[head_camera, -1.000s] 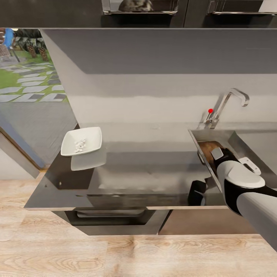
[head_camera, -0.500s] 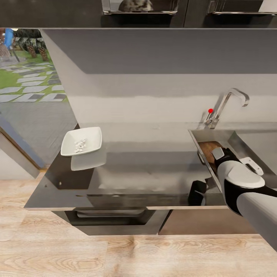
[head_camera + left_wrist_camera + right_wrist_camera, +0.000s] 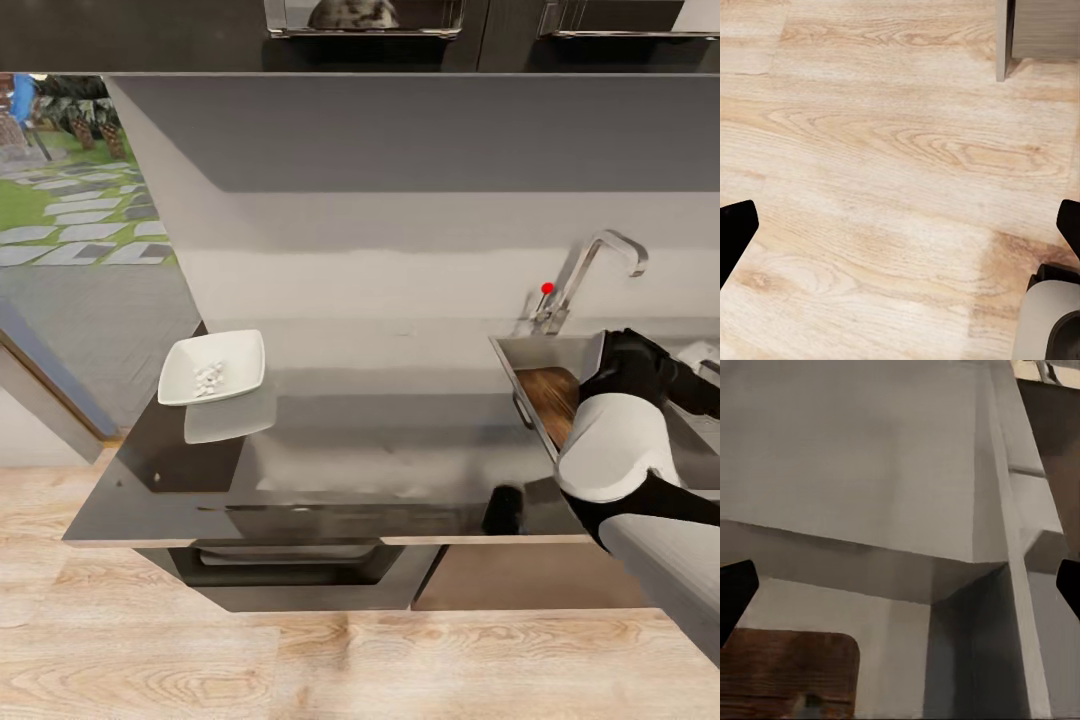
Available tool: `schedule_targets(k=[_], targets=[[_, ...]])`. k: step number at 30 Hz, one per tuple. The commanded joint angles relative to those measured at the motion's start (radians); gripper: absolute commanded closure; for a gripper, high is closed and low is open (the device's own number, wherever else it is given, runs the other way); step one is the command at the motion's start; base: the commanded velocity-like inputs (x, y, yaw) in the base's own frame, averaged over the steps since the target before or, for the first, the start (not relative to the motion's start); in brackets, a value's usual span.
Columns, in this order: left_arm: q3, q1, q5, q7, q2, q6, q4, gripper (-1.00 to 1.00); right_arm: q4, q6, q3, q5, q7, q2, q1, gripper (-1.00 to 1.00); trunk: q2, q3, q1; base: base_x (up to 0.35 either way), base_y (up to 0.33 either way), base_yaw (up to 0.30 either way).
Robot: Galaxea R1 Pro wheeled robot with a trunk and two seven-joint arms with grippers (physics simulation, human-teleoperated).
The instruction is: In the kitchen, take the Vidalia onion out of the sink, dice it on the chopping board with the paring knife, put the diced onion into the bowl on the countertop, then place both the paring knife and the chopping board into the sink.
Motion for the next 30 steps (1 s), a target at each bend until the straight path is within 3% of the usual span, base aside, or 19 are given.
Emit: schedule_targets(k=[1,2,3,7,8,21,26,30], targets=[[0.007,-0.001,-0.001,-0.004,0.0,-0.006,0.004,-1.0,-0.018,0.042,0.04,-0.033,0.004,0.006,-0.001,-1.0,-0.001,-0.001,0.0,0.0,0.0,0.0],[0.007,-0.001,-0.001,-0.004,0.0,-0.006,0.004,-1.0,-0.027,0.061,0.087,-0.081,0.005,0.008,-0.002,-1.0,-0.001,-0.001,0.0,0.0,0.0,0.0],[0.007,-0.001,-0.001,-0.004,0.0,-0.006,0.004,-1.0,-0.03,0.068,0.111,-0.103,0.006,0.009,-0.002,-1.0,-0.001,-0.001,0.0,0.0,0.0,0.0],[0.007,-0.001,-0.001,-0.004,0.0,-0.007,0.004,-1.0,-0.034,0.09,0.149,-0.135,0.013,0.011,-0.002,-1.0,-0.001,-0.001,0.0,0.0,0.0,0.0],[0.007,-0.001,-0.001,-0.004,0.0,-0.006,0.004,-1.0,-0.034,0.102,0.156,-0.14,0.042,0.011,-0.002,-1.0,-0.001,-0.001,0.0,0.0,0.0,0.0],[0.007,-0.001,-0.001,-0.004,0.0,-0.006,0.004,-1.0,-0.033,0.136,0.159,-0.142,0.109,0.006,-0.002,-1.0,-0.001,-0.001,0.0,-0.003,0.0,0.0],[0.007,-0.001,-0.001,-0.004,-0.001,-0.006,0.004,-1.0,-0.03,0.211,0.158,-0.138,0.268,-0.001,-0.002,-1.0,-0.001,-0.001,0.0,-0.224,0.0,0.0],[0.007,-0.001,-0.001,-0.004,-0.001,-0.006,0.004,-1.0,-0.03,0.257,0.17,-0.136,0.334,-0.003,-0.002,-1.0,-0.001,-0.001,0.0,-0.323,0.0,0.0]])
